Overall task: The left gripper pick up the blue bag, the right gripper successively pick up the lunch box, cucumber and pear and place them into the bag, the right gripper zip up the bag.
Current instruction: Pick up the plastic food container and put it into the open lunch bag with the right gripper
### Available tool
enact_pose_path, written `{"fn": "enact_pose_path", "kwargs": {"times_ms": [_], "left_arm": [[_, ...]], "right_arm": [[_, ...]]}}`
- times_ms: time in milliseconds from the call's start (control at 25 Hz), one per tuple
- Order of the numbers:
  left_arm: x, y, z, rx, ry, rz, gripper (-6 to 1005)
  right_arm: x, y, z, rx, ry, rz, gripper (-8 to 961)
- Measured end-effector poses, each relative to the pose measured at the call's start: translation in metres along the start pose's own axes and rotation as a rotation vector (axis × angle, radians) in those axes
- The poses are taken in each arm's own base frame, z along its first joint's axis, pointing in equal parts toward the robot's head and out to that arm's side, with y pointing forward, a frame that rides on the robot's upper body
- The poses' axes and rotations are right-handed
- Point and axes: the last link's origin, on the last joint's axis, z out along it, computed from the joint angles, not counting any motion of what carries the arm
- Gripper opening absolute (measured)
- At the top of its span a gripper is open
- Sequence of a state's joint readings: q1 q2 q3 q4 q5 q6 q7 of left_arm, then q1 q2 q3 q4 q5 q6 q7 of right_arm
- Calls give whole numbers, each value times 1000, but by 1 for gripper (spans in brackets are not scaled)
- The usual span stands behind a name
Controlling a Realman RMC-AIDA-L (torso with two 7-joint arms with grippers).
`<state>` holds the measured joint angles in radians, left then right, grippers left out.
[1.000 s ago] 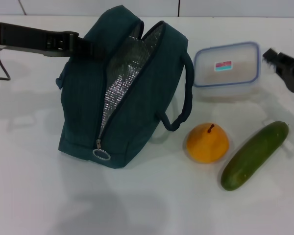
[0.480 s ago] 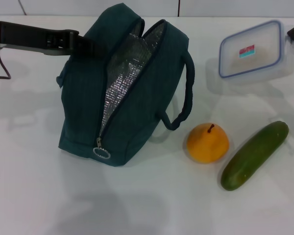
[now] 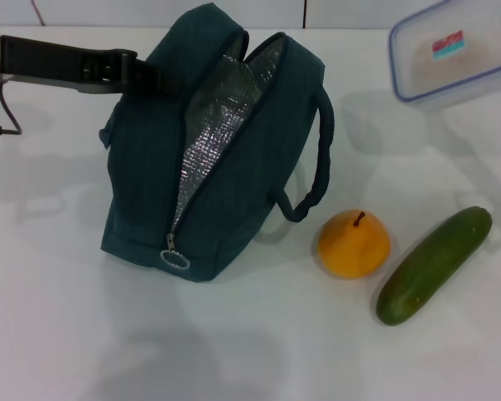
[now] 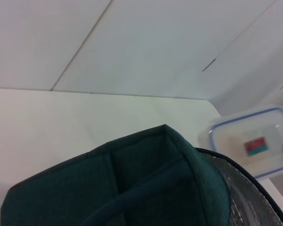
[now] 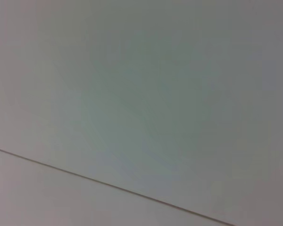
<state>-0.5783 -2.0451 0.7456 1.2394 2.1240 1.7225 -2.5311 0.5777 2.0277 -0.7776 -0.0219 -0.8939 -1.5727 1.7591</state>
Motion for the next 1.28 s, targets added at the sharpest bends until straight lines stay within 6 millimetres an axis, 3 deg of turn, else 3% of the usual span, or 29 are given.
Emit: {"fn": "enact_pose_path", "kwargs": {"times_ms": [280, 760, 1040, 1280], "left_arm": [[0, 0, 1, -2, -1, 0, 37], [3, 2, 2, -5, -3, 9, 37], [5, 5, 6, -20, -7, 12, 39], [6, 9, 9, -45, 4, 13, 40]], "right_arm": [[-2, 18, 12, -124, -14, 65, 94], [11, 38, 72, -227, 91, 76, 94], [29, 48, 107, -244, 184, 84, 94], [45, 53, 125, -241, 263, 89, 94]]}}
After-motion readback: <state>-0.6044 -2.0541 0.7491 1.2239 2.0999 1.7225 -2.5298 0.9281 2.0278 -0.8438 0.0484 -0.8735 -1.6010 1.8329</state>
